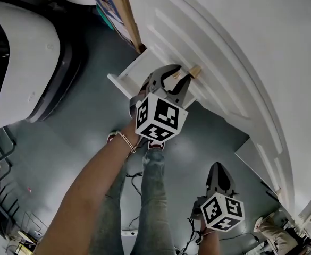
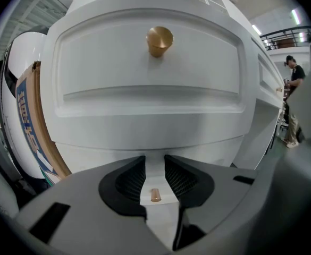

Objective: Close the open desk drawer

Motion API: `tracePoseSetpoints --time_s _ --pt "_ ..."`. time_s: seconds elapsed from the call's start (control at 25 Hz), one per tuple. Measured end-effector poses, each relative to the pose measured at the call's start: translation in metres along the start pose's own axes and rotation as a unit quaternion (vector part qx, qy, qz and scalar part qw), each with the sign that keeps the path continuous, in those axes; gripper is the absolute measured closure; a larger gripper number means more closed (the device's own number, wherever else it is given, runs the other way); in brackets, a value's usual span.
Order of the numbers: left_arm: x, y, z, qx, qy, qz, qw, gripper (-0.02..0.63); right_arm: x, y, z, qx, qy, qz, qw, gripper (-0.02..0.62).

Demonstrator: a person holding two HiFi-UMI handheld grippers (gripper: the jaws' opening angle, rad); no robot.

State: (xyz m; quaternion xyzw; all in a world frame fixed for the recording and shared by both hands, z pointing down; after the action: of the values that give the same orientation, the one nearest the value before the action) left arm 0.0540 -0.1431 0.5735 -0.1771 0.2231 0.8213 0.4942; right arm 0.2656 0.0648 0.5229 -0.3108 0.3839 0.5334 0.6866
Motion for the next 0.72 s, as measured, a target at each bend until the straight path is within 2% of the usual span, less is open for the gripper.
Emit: tracePoseSetpoints --time_s 0.72 --pt "0.0006 -0.0008 0.0026 0.005 0.003 0.013 0.9999 0.471 -0.0042 0.0074 -0.0077 0.011 0.001 -0.006 1.0 0.589"
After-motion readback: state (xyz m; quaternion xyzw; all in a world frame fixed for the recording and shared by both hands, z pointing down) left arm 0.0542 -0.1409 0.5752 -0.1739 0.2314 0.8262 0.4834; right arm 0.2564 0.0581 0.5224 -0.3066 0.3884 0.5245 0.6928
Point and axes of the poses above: the fingertips, and each gripper's own axes: x backward along the fingers, y to its left, z out of its underside, the point moved 6 cm from there along x, backward along the fingers, and after that the axes turned 15 degrees about x, right-handed, at the moved point
